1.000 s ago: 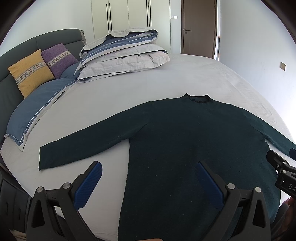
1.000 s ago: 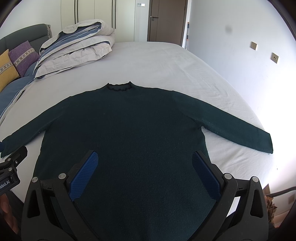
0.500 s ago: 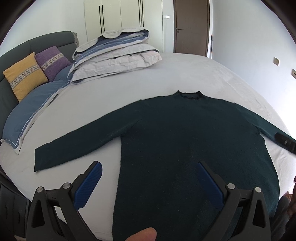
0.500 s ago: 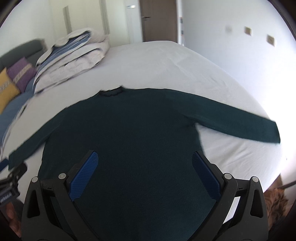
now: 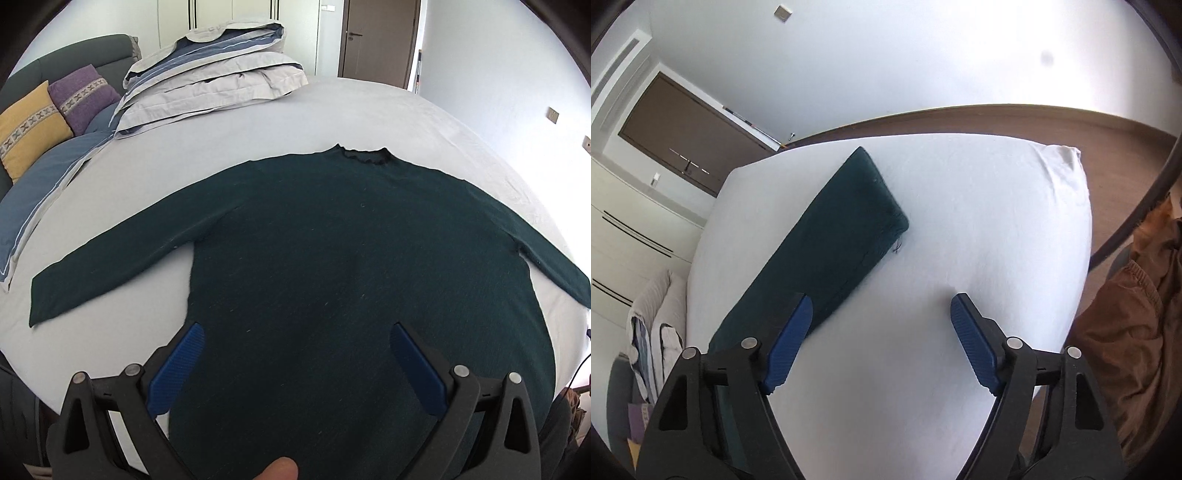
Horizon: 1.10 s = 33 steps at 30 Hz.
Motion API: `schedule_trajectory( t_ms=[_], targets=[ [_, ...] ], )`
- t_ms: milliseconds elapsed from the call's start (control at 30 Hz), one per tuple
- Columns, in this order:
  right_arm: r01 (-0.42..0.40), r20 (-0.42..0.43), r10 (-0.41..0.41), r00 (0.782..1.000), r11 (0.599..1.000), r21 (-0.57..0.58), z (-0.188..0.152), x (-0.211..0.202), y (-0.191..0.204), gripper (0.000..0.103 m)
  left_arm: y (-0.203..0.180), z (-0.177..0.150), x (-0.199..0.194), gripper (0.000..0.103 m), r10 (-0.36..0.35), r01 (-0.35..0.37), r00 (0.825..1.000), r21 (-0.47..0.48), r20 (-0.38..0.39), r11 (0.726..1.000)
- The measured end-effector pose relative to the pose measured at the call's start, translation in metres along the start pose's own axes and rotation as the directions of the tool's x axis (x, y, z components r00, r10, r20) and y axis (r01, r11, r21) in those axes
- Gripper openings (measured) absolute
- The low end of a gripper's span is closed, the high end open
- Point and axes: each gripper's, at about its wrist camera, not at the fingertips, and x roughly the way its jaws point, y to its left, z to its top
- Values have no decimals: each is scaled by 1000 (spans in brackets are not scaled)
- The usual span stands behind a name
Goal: Fold small clothes
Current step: 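Grasp the sweater sleeve cuff with the right gripper, then fold the held sleeve across the sweater body with the right gripper, then release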
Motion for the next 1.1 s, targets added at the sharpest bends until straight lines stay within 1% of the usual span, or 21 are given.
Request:
schedule_trajectory(
  t_ms=[100, 133, 200, 267, 300, 333, 367, 467, 533, 600, 667, 700, 767, 833, 900, 933, 967, 1000, 1033, 1067, 1100],
  targets=[
    [-25, 33, 25, 999, 1000, -13, 10, 10, 5, 76, -5, 3, 7, 103, -42, 42, 999, -33, -2, 999],
    [-36, 39, 36, 999, 999, -13, 14, 13, 6, 73, -6, 4, 10, 103, -41, 41, 999, -37, -24, 998],
    [-48, 37, 48, 998, 999, -5, 22, 24, 8, 62, -5, 7, 19, 103, -48, 44, 996, -48, -71, 998],
    [-33, 32, 34, 999, 999, -23, 27, 33, 13, 39, 0, 9, 24, 103, -68, 61, 994, -75, -91, 995],
    [-20, 28, 21, 999, 999, -35, 30, 37, 15, 33, 2, 10, 26, 103, -76, 68, 992, -82, -97, 994],
    [-5, 21, 6, 1000, 999, -50, 33, 40, 19, 18, 5, 11, 29, 103, -88, 78, 991, -93, -104, 993],
    [5, 13, -4, 1000, 998, -67, 32, 43, 23, 8, 8, 11, 30, 103, -99, 88, 990, -102, -104, 991],
    [13, 19, -11, 1000, 990, -140, 38, 44, 60, 8, 20, 11, 31, 99, -170, 155, 981, -148, -90, 977],
    [-9, 16, 13, 1000, 978, -209, 27, 41, 95, 7, 26, 12, 35, 96, -205, 187, 975, -175, -91, 967],
    [-41, 1, 43, 999, 951, -306, 11, 41, 140, 7, 31, 13, 38, 94, -257, 234, 963, -209, -88, 950],
    [-90, -40, 80, 996, 905, -416, -17, 43, 196, 7, 35, 16, 39, 94, -296, 271, 952, -233, -78, 934],
    [-123, -70, 102, 992, 863, -490, -38, 46, 232, 7, 37, 17, 39, 94, -309, 285, 948, -240, -71, 928],
    [-183, -125, 135, 983, 789, -587, -82, 48, 294, 7, 42, 21, 39, 94, -337, 313, 940, -256, -54, 915],
    [-267, -210, 169, 963, 706, -656, -140, 55, 362, 7, 47, 24, 39, 94, -349, 326, 936, -268, -40, 906],
    [-341, -289, 189, 938, 648, -681, -195, 61, 415, 7, 55, 28, 39, 94, -365, 343, 931, -289, -22, 894],
    [-371, -326, 190, 926, 624, -688, -223, 68, 437, 7, 58, 29, 40, 94, -369, 348, 929, -297, -16, 889],
    [-387, -349, 185, 919, 602, -698, -268, 65, 454, 7, 63, 31, 41, 94, -374, 353, 927, -310, -8, 883],
    [-402, -373, 177, 911, 582, -707, -299, 72, 472, 7, 67, 33, 42, 94, -378, 358, 926, -319, 0, 878],
    [-419, -397, 170, 902, 569, -708, -338, 71, 474, 7, 72, 36, 43, 93, -381, 362, 925, -328, 8, 872],
    [-441, -432, 160, 888, 564, -698, -367, 83, 486, 7, 76, 39, 45, 93, -382, 365, 924, -336, 16, 868],
    [-455, -453, 153, 878, 561, -692, -387, 93, 491, 7, 78, 41, 47, 93, -383, 366, 924, -340, 20, 866]
  ],
)
